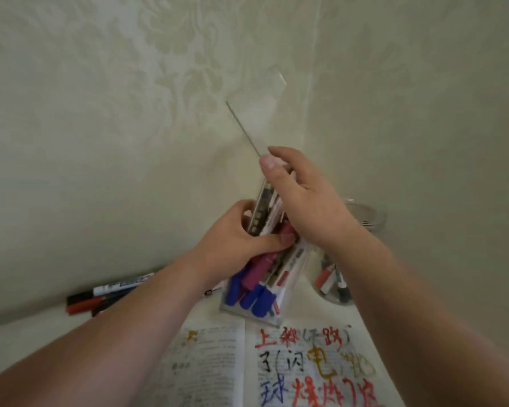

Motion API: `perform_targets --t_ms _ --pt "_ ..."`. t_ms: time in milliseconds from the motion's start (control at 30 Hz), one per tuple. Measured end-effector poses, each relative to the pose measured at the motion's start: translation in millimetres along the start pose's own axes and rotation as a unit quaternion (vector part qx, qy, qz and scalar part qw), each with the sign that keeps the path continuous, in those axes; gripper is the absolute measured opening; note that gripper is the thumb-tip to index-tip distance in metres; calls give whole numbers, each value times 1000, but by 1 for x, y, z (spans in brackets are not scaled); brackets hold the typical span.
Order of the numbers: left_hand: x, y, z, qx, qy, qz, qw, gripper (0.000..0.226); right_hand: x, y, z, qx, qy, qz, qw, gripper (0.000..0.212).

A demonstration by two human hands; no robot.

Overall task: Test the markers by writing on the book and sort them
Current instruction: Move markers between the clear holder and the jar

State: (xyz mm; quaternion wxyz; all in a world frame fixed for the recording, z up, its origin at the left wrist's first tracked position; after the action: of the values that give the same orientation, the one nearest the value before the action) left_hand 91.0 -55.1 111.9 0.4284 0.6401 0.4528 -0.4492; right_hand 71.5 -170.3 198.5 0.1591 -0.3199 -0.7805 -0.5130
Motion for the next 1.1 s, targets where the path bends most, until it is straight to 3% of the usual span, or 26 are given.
perform_targets --t_ms 67,167,267,433,500,600,700,800,867,967,1033,1100 --pt "5 -7 -1 -1 -1 -15 1000 82 2 -3 6 31 24 1 999 38" --pt "9 -16 -8 14 -73 -15 997 78 -12 -12 -3 -34 68 45 996 23" --pt "19 -25 -2 68 -161 -33 984 76 -16 -24 11 -5 57 53 997 16" --pt "32 -30 8 133 -130 -76 979 75 -5 -25 19 68 -26 14 997 12" --pt "38 -34 16 179 -232 -120 949 67 -15 -23 15 65 -53 30 996 8" --pt "47 -43 28 200 -403 -194 872 46 -34 -25 14 66 -51 101 991 12" --pt "57 -42 25 198 -453 -205 845 64 -29 -30 24 94 59 131 985 15" --pt "58 -44 17 190 -452 -191 850 55 -15 -34 33 140 16 99 985 20" --pt "56 -48 20 203 -419 -173 868 57 -13 -30 31 112 -29 73 991 23" --pt "47 -51 22 231 -348 -129 899 70 -14 -30 19 19 8 67 998 17" --pt "38 -53 24 238 -328 -106 908 75 -14 -36 14 -6 26 51 998 14" --pt "36 -52 22 233 -332 -112 907 74 -24 -48 20 -4 96 90 991 26"
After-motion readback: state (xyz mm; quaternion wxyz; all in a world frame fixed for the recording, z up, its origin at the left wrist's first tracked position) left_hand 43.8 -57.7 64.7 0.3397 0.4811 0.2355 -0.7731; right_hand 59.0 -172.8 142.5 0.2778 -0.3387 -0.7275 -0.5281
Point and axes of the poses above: each hand's wrist, its own y-axis towards the middle knuckle, its own z-axis out of the palm, x = y × z, the point moved 9 cm from there along y, towards the middle knuckle, and after that the axes turned 12 degrees about -z, right-handed, at the moved point
